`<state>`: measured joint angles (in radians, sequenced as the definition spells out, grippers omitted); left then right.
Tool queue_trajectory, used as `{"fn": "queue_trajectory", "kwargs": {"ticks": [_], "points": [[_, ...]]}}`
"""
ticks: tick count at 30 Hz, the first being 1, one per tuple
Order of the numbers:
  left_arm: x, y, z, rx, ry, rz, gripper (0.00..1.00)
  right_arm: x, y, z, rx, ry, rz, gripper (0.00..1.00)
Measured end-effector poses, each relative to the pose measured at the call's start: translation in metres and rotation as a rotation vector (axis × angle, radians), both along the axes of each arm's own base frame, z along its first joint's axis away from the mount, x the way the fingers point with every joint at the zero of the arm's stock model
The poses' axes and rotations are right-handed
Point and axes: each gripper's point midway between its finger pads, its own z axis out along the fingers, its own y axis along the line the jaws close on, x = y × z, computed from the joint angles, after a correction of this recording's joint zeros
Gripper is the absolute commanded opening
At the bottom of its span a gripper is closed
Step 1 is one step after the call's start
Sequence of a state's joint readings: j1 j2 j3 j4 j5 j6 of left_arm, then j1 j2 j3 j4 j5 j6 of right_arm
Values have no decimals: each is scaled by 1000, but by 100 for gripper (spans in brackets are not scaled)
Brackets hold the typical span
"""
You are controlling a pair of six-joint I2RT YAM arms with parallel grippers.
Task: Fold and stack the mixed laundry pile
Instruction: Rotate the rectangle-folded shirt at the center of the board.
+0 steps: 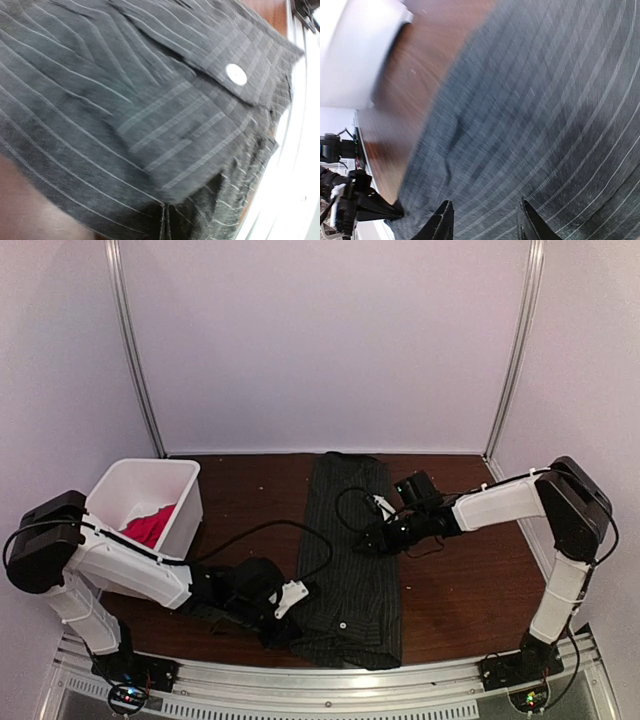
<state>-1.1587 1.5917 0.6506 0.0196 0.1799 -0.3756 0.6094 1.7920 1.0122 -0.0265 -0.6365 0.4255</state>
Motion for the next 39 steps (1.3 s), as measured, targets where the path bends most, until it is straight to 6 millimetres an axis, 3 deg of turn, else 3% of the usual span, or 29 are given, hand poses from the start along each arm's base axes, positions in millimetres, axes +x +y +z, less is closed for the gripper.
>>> {"fn": "queue_trajectory", "kwargs": {"ticks": [4,8,12,18,21,25,30,32,35,39], "points": [[-19,-8,-6,-16,-11,-56,5,-7,-6,-47,-53,85,-16,41],[-21,-10,-6,-59,-32,-59,16,10,1,-47,-19,63,-19,40],[-26,6,-2,-55,-62,-49,26,30,5,-47,-6,34,-31,39],[-50,23,4,-22,-65,-95,28,58,-7,-46,-20,1,-80,41],[-48,31,8,-30,-62,-54,40,58,-11,-44,-18,-2,-88,46],[-37,32,24,-84,-55,57,57,36,-22,-28,-8,18,-85,54],[-8,28,39,-180,22,241,62,11,-37,42,48,-62,-77,56],[5,27,41,-215,68,308,62,3,-47,56,57,-82,-89,56],[20,23,37,-258,157,399,63,-16,-68,42,24,-37,-116,57],[18,16,23,-282,271,448,61,-56,-95,-15,-69,135,-147,56]]}}
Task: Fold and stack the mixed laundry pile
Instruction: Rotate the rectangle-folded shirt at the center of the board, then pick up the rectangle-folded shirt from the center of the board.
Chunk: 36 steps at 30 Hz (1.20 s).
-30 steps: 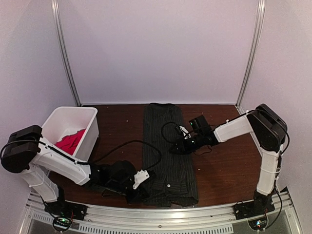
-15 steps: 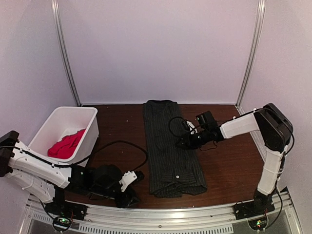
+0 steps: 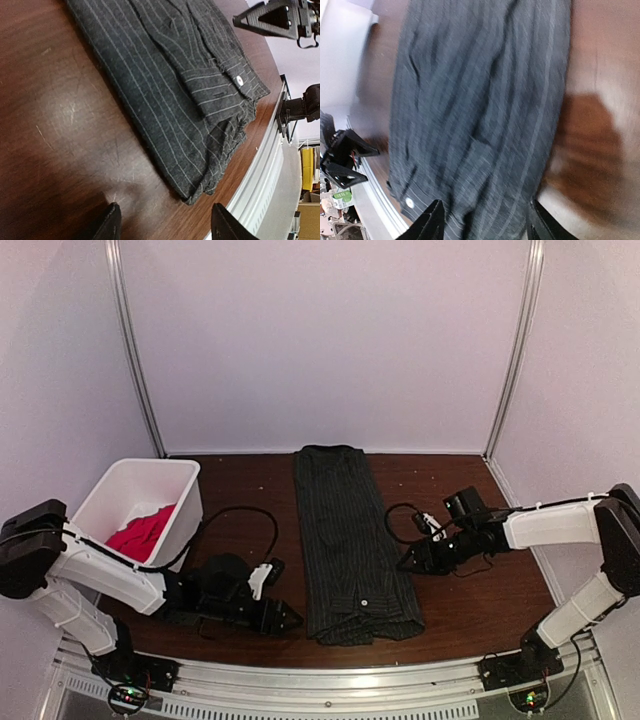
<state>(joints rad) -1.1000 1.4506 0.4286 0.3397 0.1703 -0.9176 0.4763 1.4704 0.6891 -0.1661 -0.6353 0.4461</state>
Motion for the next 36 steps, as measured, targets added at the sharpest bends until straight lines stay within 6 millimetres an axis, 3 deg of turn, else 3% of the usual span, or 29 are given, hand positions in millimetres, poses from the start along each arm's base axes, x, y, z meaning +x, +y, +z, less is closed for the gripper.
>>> {"fn": "queue_trajectory", "kwargs": {"ticks": [3,4,15,24,30,33,36], "points": [[-4,-4,-12,-7,63,7,56,-31,-15,-30,-41,109,-15,55],[-4,-7,-12,-20,72,8,55,-38,-16,-32,-29,123,-9,54],[2,-48,-17,-94,123,-39,31,-68,-15,-34,92,144,-9,48],[-1,-53,-22,-101,151,-64,24,-96,-4,-34,195,173,35,42],[-6,-54,-27,-102,178,-81,0,-118,-3,-39,215,215,43,23],[-10,-50,-29,-100,189,-84,0,-128,0,-42,216,242,53,8],[-17,-38,-29,-102,192,-87,0,-142,1,-46,207,279,55,0]]}}
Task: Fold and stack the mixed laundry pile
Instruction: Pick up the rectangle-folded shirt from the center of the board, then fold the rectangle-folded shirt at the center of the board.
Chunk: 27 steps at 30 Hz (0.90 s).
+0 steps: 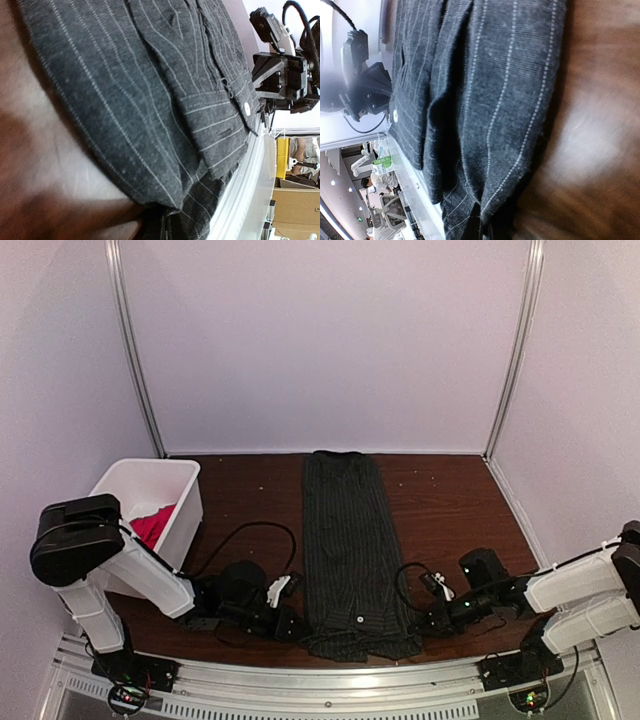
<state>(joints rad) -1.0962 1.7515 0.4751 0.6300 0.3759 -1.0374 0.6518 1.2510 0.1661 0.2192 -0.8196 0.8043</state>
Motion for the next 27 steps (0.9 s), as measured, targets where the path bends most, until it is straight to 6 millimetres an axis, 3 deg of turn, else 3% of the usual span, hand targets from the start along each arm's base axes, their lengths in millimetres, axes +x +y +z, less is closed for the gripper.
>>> {"fn": "queue_trajectory", "kwargs": {"ticks": [4,8,17,21,27], "points": [[-20,12,10,-1,-26,-38,0,-12,5,16,40,-28,18,0],[-32,9,35,-32,-83,-84,0,-5,8,47,105,-129,-9,0],[-20,-4,53,-23,-149,-88,0,17,18,66,72,-181,-20,0],[-2,-4,61,-29,-169,-50,0,33,24,79,47,-238,-14,0],[56,4,85,-33,-238,64,0,79,29,105,31,-340,-48,0]]}}
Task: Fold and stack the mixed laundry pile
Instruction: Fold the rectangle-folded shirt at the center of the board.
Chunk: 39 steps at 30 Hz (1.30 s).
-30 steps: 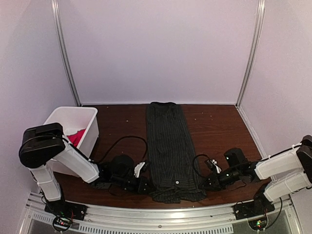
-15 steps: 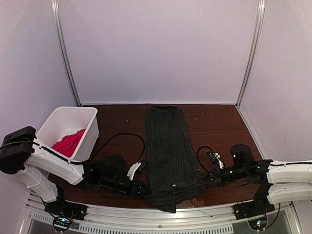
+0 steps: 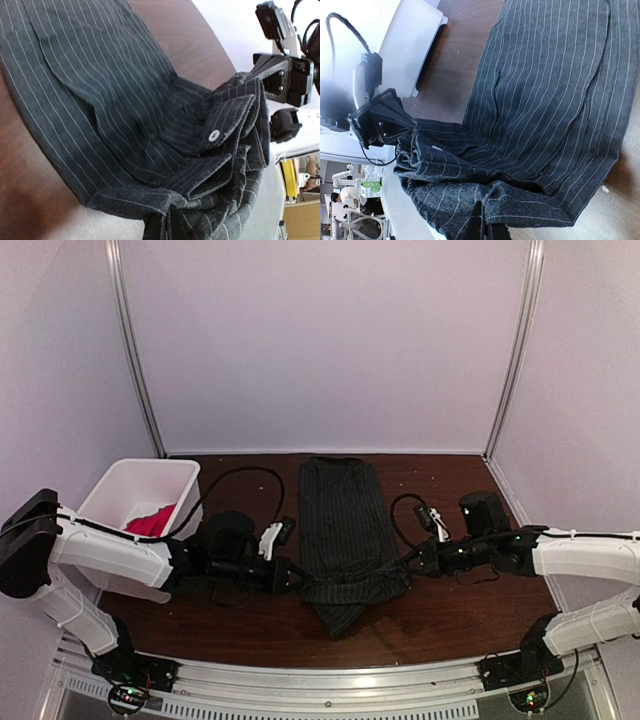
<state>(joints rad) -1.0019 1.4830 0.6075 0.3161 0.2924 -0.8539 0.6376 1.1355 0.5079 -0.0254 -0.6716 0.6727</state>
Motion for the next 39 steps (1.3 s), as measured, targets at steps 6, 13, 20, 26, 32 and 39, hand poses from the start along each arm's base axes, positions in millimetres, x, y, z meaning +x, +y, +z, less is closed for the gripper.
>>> {"fn": "queue_trajectory", "kwargs": {"ticks": [6,13,20,26,32,39], "points": [[73,4,33,-21,-85,109,0,65,-12,16,-25,-72,-84,0],[154,7,29,18,-120,199,0,148,-14,12,-38,-114,-144,0],[194,20,-28,100,-53,256,0,197,2,-49,-56,-66,-130,0],[200,20,-78,154,9,239,0,199,3,-93,-77,-9,-131,0],[187,19,-80,129,1,213,0,181,5,-98,-56,-16,-129,0],[112,27,-64,158,25,133,0,83,14,-87,-31,66,-81,0]]}}
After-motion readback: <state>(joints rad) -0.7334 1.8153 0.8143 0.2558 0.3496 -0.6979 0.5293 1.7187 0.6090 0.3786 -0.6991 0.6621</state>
